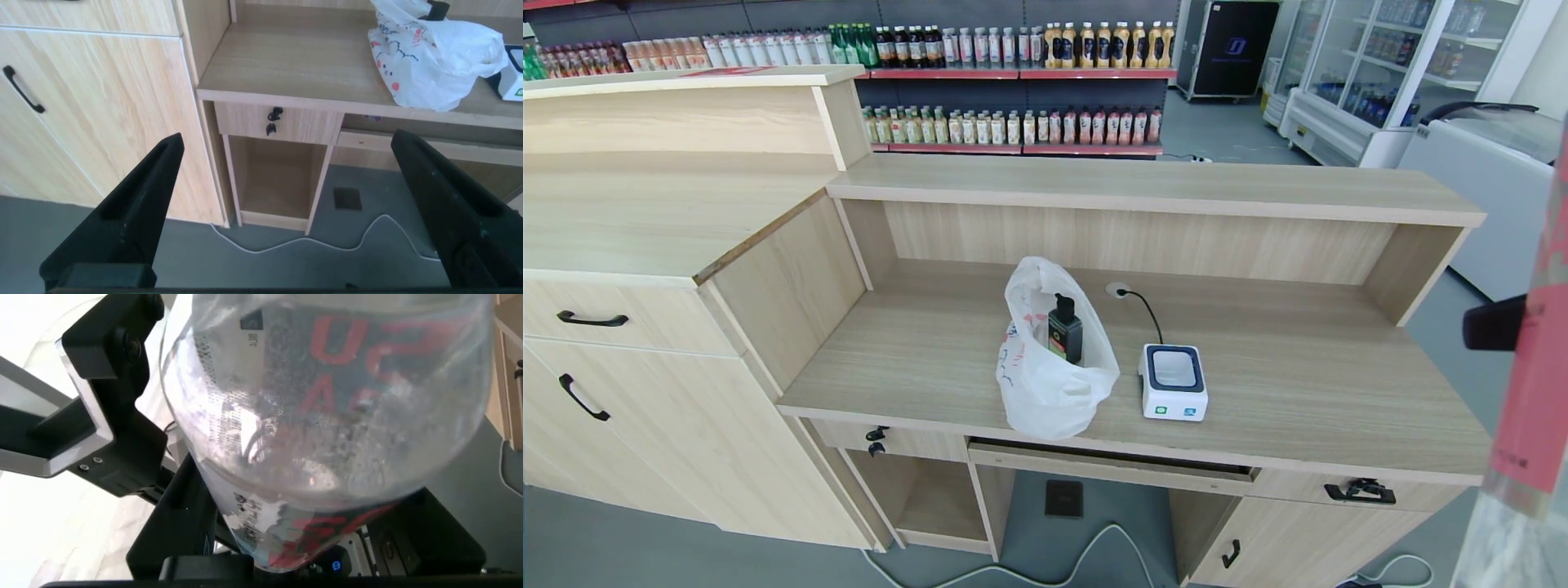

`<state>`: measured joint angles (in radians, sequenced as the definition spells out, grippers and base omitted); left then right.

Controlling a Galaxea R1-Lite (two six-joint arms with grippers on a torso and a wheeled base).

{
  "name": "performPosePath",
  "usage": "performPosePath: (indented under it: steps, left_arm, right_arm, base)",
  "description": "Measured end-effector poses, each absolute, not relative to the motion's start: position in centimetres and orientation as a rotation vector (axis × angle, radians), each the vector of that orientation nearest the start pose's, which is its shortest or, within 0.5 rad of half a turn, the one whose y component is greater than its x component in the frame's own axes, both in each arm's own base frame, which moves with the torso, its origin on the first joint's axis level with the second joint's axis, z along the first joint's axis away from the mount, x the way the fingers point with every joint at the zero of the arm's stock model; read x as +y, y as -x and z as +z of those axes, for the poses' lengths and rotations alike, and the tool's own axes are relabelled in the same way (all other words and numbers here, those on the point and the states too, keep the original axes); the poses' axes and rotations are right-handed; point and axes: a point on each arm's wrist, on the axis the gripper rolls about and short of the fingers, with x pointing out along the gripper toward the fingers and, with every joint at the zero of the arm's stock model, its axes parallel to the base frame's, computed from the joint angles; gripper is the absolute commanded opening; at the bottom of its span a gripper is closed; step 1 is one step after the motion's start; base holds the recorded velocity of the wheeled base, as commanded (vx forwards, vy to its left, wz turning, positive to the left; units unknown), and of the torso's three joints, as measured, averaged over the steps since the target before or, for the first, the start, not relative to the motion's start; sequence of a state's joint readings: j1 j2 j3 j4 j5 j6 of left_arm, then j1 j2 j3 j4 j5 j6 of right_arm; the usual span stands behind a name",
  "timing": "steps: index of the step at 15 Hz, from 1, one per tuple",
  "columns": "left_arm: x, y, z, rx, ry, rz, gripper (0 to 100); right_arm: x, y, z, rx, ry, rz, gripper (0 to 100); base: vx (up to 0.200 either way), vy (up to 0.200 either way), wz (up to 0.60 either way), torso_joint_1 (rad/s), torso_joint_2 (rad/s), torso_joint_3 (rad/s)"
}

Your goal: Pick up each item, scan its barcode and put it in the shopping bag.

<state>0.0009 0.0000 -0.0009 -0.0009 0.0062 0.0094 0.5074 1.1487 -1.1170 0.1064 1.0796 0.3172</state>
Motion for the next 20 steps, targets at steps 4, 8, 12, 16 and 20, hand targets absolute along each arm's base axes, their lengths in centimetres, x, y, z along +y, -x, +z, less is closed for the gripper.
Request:
performPosePath:
  steps: [4, 8, 12, 16, 20]
  left_arm:
    - [0.0, 2.3, 7.6, -0.002, -0.009, 0.008, 100]
    - [0.0, 2.3, 7.6, -0.002, -0.009, 0.008, 100]
    - [0.0, 2.3, 7.6, -0.002, -0.009, 0.007, 100]
    - [0.0, 2.3, 7.6, -0.002, -0.009, 0.008, 100]
    - [0.0, 2.3, 7.6, -0.002, -0.009, 0.008, 100]
  right_arm:
    - [8.4, -11.6, 33.0, 0.392, -0.291, 1.525, 0]
    - [6.7, -13.3, 31.9, 0.263, -0.163, 1.272, 0]
    - [3.6, -15.0, 29.1, 0.230, -0.028, 0.984, 0]
    - [-0.6, -17.7, 25.9, 0.198, 0.260, 0.786, 0]
    - [-4.3, -20.2, 23.5, 0.211, 0.431, 0.725, 0]
  base:
    - [0.000, 0.000, 0.00, 0.000, 0.00, 0.000]
    - [0.000, 0.000, 0.00, 0.000, 0.00, 0.000]
    - [0.000, 0.000, 0.00, 0.000, 0.00, 0.000]
    - [0.000, 0.000, 0.00, 0.000, 0.00, 0.000]
    - [0.000, 0.000, 0.00, 0.000, 0.00, 0.000]
